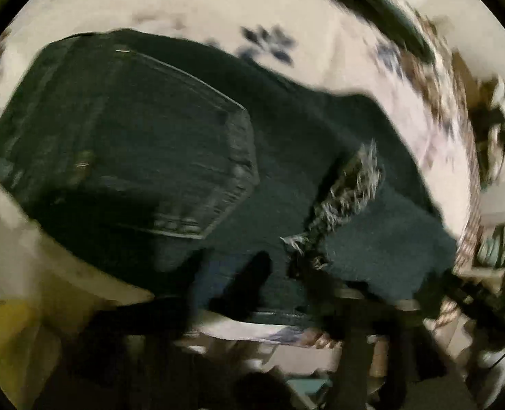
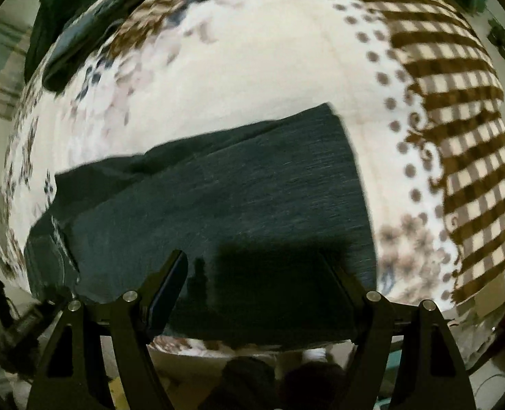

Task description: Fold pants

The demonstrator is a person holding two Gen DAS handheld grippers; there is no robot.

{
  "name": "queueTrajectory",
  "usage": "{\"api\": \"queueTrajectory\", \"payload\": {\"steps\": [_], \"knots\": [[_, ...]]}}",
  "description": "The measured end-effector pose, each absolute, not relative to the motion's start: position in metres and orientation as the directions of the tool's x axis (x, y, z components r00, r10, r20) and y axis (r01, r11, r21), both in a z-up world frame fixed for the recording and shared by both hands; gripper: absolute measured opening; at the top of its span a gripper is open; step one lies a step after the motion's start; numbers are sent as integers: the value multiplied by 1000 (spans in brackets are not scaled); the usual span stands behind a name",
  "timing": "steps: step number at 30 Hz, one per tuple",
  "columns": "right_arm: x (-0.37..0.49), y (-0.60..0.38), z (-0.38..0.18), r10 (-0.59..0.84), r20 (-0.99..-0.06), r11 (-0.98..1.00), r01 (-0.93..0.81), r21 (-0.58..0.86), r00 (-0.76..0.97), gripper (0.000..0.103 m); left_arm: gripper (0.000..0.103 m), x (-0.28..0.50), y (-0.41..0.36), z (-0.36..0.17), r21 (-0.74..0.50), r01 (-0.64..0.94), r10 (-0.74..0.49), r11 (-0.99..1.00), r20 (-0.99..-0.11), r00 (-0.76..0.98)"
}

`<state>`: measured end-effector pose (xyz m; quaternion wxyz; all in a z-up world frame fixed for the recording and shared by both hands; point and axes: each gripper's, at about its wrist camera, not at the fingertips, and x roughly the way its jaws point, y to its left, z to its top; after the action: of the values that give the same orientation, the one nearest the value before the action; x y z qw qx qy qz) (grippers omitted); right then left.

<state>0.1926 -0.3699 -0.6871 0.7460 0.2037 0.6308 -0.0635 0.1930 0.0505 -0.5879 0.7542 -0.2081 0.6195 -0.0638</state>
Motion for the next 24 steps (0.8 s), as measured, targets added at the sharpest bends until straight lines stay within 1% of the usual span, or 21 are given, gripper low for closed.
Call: {"api": "queueTrajectory", "payload": {"steps": [1,2,4,7,9,12,14,16,17,19,20,21,22,24], "knots": [[194,-365,-687,167,-967,911,346,225,192,83,90,189,63,-583,-425,-202,-365,882,-889,275],[195,-359,-687,169,-968,912,342,225,187,83,92,185,76,-579,-455,-240,-373,857,-871,319],[198,-350,-687,165,-970,918,333,217,178,83,92,174,109,-575,-539,-337,-397,772,-823,407],[205,-339,-687,158,-973,924,323,206,167,83,92,160,162,-589,-593,-489,-355,640,-792,497],[210,-336,-690,149,-976,924,329,195,159,83,92,155,190,-609,-606,-579,-325,546,-790,520],[219,-334,-697,129,-981,923,344,172,144,83,90,155,220,-639,-615,-660,-304,432,-788,535],[224,-331,-700,108,-984,927,343,150,138,83,90,159,234,-651,-648,-661,-313,380,-762,567],[228,-326,-702,80,-988,936,330,120,132,83,88,164,234,-643,-673,-625,-290,396,-738,610],[229,-325,-703,69,-989,940,325,108,130,83,75,167,232,-638,-681,-600,-283,420,-727,626],[231,-321,-704,61,-990,944,315,99,128,83,61,175,229,-629,-684,-565,-275,461,-716,642],[232,-318,-704,60,-990,945,312,97,127,83,60,177,230,-630,-692,-558,-282,458,-708,647],[233,-317,-705,60,-990,946,310,97,127,83,60,179,230,-636,-697,-562,-291,445,-706,646],[233,-315,-705,62,-990,946,310,98,127,83,62,181,235,-646,-702,-576,-311,419,-706,636],[235,-312,-706,66,-990,946,309,103,127,83,75,182,239,-657,-742,-558,-330,372,-668,667]]}}
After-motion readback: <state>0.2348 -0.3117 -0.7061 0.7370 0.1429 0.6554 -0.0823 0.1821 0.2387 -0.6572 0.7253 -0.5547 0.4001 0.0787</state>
